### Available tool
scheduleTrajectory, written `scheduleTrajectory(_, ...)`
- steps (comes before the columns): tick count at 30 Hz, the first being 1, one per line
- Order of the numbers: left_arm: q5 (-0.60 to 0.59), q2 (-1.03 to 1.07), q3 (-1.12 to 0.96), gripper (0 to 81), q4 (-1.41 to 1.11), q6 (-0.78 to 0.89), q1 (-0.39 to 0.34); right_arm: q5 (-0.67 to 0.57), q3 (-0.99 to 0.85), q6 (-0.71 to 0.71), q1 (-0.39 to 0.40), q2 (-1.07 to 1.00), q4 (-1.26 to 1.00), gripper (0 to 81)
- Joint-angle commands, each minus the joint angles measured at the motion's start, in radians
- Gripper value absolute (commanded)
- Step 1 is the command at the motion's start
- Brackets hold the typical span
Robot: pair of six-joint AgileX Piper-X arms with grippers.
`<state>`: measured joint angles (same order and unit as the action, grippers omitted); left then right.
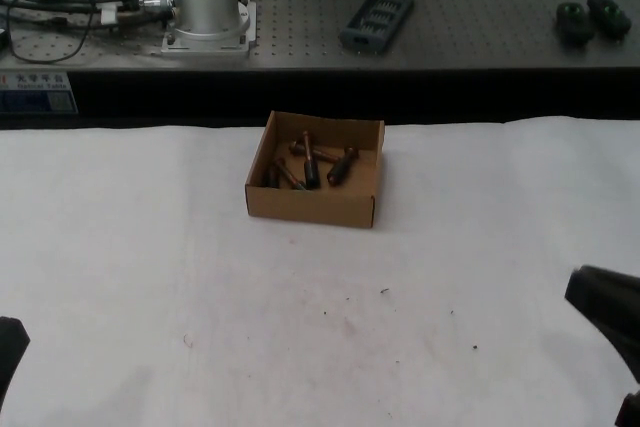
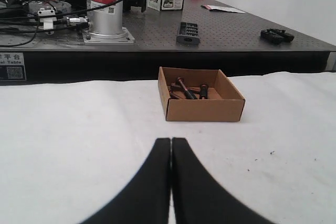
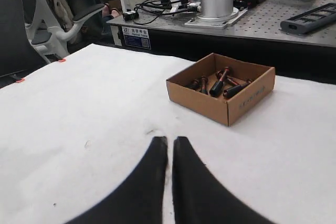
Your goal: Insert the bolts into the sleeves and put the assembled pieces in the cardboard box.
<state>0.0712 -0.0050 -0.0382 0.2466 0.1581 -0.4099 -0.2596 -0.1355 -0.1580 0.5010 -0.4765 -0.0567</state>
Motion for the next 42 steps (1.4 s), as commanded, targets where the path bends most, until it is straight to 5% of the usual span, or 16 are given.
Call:
scheduleTrajectory(1,0.008,0.005,-0.004,0.6,-0.009,0.016,-0.003,-0.003,0.007,-0.015,0.002,0.011,-0.009,4.6)
scheduleTrajectory(42,0.008,0.005,-0.004,0.6,-0.009,0.016,-0.003,-0.003,0.136,-0.015,0.002,0.011,0.073,4.6)
